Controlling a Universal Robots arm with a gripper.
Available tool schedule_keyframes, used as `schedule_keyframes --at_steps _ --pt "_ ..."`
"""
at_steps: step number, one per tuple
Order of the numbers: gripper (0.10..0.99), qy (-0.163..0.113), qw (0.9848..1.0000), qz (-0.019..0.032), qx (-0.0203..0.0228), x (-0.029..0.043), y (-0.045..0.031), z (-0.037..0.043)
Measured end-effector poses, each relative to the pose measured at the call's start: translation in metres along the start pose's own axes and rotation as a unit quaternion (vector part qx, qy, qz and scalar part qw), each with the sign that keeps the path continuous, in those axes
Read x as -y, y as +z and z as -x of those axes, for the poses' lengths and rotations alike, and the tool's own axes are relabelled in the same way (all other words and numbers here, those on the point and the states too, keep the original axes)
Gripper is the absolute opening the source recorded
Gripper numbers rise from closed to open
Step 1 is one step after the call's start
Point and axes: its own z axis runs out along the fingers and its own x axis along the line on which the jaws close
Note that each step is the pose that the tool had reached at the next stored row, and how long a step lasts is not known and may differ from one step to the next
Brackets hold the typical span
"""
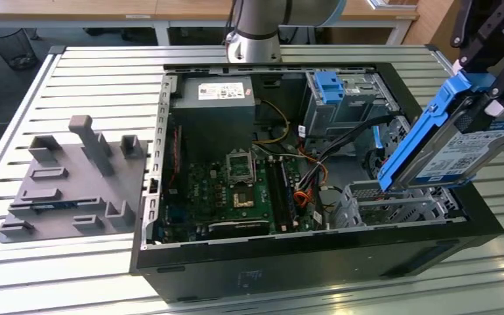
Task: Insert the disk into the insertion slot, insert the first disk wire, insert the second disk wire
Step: 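Insert the disk into the insertion slot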
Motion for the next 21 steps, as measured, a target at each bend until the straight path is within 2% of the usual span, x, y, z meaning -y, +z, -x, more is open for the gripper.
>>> schedule_keyframes --at_steps 8,21 --pt "0.369 0.000 1.0000 0.0000 0.0002 -0.0011 0.0108 0.0003" --pt "0.369 0.000 1.0000 0.0000 0.0002 -0.0040 0.0186 0.0034"
